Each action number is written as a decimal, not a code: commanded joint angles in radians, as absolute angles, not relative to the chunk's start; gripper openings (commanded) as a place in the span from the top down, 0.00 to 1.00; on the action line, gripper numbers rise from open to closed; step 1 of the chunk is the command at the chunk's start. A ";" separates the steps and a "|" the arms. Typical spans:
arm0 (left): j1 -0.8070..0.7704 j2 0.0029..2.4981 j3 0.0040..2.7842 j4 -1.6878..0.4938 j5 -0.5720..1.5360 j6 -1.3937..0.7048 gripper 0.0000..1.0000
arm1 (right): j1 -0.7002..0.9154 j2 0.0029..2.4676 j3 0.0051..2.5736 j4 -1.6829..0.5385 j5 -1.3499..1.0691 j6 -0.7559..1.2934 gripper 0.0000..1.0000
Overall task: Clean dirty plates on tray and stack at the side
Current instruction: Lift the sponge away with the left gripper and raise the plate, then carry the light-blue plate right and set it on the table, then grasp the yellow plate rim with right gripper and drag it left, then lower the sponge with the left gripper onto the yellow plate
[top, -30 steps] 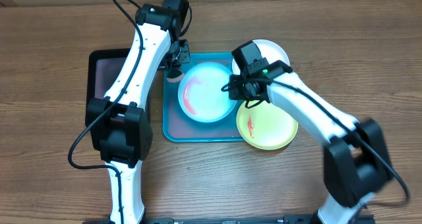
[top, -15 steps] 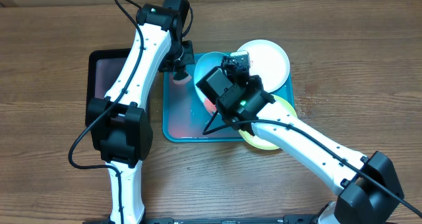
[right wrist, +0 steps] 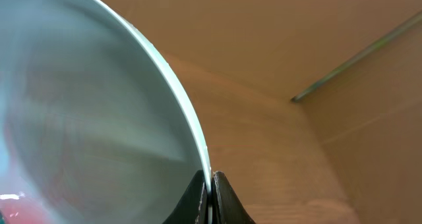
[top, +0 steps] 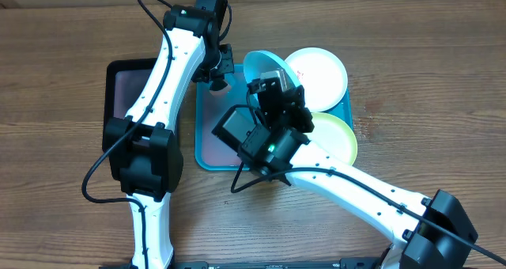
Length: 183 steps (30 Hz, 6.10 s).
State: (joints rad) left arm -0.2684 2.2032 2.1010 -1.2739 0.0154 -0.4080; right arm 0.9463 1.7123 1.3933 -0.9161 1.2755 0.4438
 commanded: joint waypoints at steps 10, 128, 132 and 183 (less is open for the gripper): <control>-0.257 2.198 2.114 -1.273 0.017 -0.382 0.96 | 1.001 1.705 1.409 -0.899 1.573 0.450 0.96; -0.269 2.199 2.114 -1.327 0.015 -0.344 0.96 | 0.273 1.763 1.110 -0.925 -0.266 0.376 0.96; -0.269 2.199 2.114 -1.331 0.015 -0.344 0.96 | 0.385 1.763 1.110 -0.792 -0.262 0.555 0.96; -0.383 2.199 1.526 -0.907 0.056 -0.106 0.96 | 0.487 1.927 1.114 -0.371 -0.159 0.759 0.95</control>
